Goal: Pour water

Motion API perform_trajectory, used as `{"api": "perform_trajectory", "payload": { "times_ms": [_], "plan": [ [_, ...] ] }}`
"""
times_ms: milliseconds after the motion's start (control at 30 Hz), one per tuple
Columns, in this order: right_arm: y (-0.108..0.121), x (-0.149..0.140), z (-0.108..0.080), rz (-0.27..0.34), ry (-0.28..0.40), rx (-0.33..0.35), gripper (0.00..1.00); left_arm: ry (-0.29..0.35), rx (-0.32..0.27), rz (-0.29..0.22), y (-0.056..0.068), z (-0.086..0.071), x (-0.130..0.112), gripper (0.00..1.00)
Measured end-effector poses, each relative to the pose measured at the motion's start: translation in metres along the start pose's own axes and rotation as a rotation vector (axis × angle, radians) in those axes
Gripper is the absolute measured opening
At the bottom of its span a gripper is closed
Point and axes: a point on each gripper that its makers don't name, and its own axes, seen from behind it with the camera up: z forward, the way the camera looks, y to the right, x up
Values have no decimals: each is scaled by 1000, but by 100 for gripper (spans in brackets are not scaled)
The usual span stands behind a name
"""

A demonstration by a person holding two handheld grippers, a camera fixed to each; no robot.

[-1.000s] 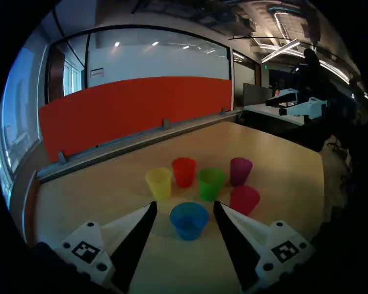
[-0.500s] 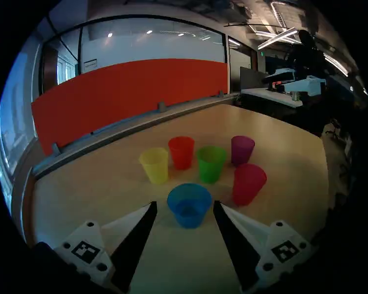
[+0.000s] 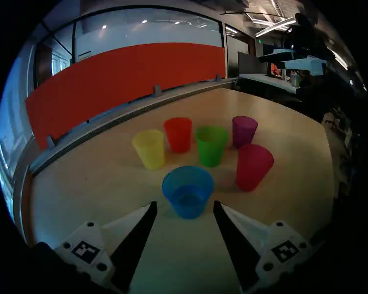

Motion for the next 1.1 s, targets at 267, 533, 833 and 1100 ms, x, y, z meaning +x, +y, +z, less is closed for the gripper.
{"api": "perform_trajectory", "payload": {
  "times_ms": [267, 533, 833, 1100],
  "plan": [
    [1, -3, 9, 4, -10, 9, 100, -41, -17, 0, 3, 15, -10, 85],
    [3, -5, 16, 9, -14, 14, 100, -79, -34, -4, 2, 29, -15, 85],
    [6, -5, 22, 9, -19, 12, 100, -95, -54, 0, 3, 42, -13, 85],
    [7, -4, 23, 7, -19, 13, 100, -112, -62, 2, 5, 51, -11, 85]
  ]
}}
